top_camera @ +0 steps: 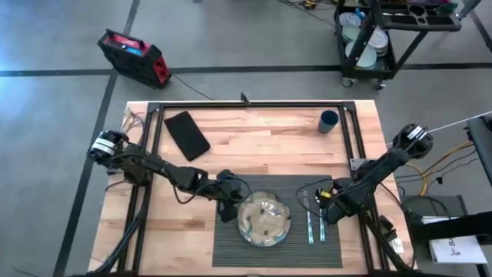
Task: Set table place
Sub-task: Move the blue fork to the top left of the table
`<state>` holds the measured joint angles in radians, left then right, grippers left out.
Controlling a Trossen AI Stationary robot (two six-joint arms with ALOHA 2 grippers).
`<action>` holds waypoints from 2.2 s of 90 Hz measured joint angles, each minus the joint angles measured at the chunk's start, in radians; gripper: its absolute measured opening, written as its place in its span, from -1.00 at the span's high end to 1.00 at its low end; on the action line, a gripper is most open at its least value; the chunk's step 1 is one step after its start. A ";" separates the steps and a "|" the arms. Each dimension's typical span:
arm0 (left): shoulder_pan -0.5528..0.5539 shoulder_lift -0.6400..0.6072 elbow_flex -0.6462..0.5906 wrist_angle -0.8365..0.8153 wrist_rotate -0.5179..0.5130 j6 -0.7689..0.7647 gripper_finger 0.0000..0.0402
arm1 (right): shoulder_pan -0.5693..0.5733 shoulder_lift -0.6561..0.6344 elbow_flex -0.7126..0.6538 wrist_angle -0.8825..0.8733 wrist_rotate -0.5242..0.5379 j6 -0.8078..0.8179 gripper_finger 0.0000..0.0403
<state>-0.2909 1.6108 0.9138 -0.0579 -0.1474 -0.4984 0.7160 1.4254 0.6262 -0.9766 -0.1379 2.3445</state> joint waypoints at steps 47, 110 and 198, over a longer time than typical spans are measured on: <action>0.000 -0.043 0.000 -0.135 0.020 0.000 0.82 | 0.002 -0.031 0.172 -0.271 0.134 -0.062 0.99; -0.030 -0.564 0.000 -0.620 0.055 -0.116 0.82 | -0.477 0.160 0.751 -0.311 0.561 -0.946 1.00; -0.036 -0.687 0.000 -0.621 0.055 -0.170 0.82 | -0.806 1.010 1.505 0.019 0.268 -1.666 1.00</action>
<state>-0.3267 0.9241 0.9138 -0.6785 -0.0929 -0.6685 -0.0902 2.4353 2.1309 -0.9578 0.1305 0.6786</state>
